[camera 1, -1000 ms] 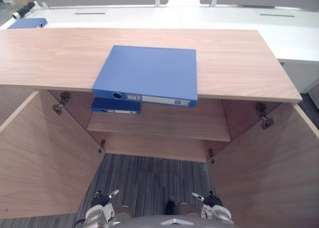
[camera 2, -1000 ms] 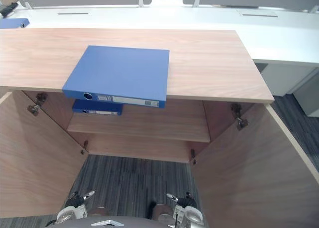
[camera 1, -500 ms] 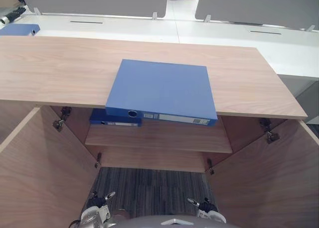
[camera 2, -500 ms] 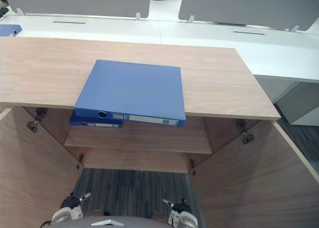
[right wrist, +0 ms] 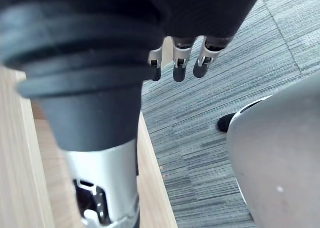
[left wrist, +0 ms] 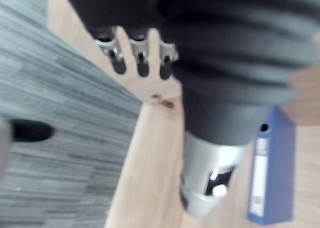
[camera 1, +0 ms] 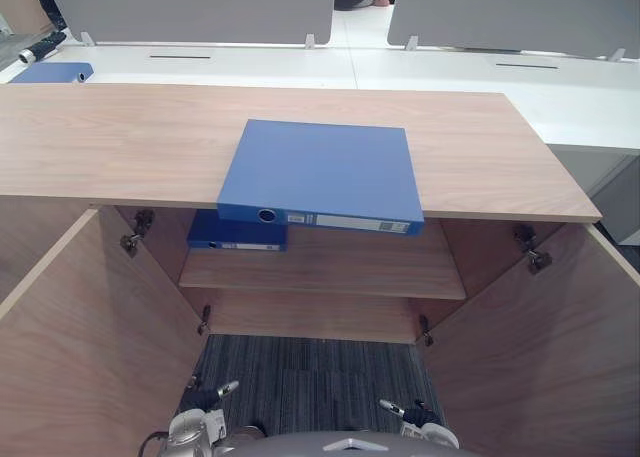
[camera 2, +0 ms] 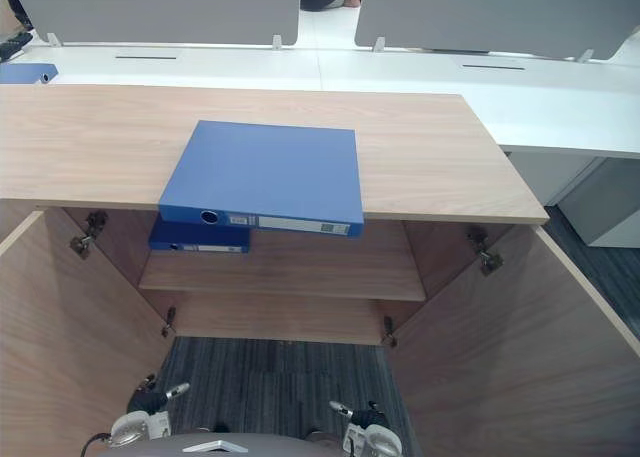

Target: Walk over to the cabinet, pick up the folder, carry it to the office cabinet, place the folder inside the office cabinet, then close the office cabinet door

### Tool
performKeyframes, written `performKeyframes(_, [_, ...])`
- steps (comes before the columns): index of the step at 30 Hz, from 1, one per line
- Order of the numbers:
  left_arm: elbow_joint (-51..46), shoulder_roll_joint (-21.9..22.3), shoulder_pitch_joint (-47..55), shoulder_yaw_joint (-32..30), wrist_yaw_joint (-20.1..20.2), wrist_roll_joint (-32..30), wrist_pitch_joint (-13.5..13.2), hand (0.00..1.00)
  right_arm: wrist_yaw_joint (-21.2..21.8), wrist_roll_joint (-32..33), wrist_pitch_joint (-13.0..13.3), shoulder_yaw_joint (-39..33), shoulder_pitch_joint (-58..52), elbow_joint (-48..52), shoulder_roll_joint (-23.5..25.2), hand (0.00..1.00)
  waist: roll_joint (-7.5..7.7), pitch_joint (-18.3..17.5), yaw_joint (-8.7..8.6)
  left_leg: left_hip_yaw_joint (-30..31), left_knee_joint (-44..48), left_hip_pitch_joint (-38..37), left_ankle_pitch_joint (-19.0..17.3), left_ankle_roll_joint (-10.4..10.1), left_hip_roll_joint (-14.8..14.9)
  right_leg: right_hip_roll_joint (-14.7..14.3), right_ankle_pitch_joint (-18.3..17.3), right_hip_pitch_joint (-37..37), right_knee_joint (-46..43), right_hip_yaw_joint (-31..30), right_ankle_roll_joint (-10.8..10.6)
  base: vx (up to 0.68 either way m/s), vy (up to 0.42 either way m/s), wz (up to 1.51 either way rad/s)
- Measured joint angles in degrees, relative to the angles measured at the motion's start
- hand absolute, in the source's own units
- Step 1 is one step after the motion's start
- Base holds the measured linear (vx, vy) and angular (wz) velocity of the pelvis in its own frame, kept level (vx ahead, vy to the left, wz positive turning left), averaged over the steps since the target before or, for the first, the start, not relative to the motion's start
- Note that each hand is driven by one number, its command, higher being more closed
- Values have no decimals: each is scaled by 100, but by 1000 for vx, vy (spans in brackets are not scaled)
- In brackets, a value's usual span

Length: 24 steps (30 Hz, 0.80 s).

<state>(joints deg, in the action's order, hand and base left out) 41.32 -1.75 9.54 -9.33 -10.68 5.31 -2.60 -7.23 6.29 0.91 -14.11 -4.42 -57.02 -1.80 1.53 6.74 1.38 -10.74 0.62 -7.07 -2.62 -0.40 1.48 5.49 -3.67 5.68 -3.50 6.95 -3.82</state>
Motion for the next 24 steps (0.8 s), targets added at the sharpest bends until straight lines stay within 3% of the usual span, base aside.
performKeyframes(7, [-2235, -213, 299, -30, -412, -480, -253, 0, -101, 0, 94, 100, -148, 214, 1, 0, -20, -25, -15, 278, -172, 40, -31, -6, -118, 16, -21, -76, 25, -160, -65, -43, 12, -2])
performKeyframes(16, [-4110, -255, 453, 63, -770, -1476, -385, 0, -101, -2, 160, 54, -171, 223, 2, 0, -44, -72, 6, 498, -87, -20, -3, 128, -167, 10, -13, 62, 66, -144, -75, 113, 7, 3])
performKeyframes(24, [-5346, -660, 462, 443, -959, -2470, -584, 0, -93, -116, 160, 233, -173, 216, -68, 0, -134, -123, -6, 566, -79, -264, -125, 169, -170, 26, -50, 314, 90, -179, -8, -3, -2, 0])
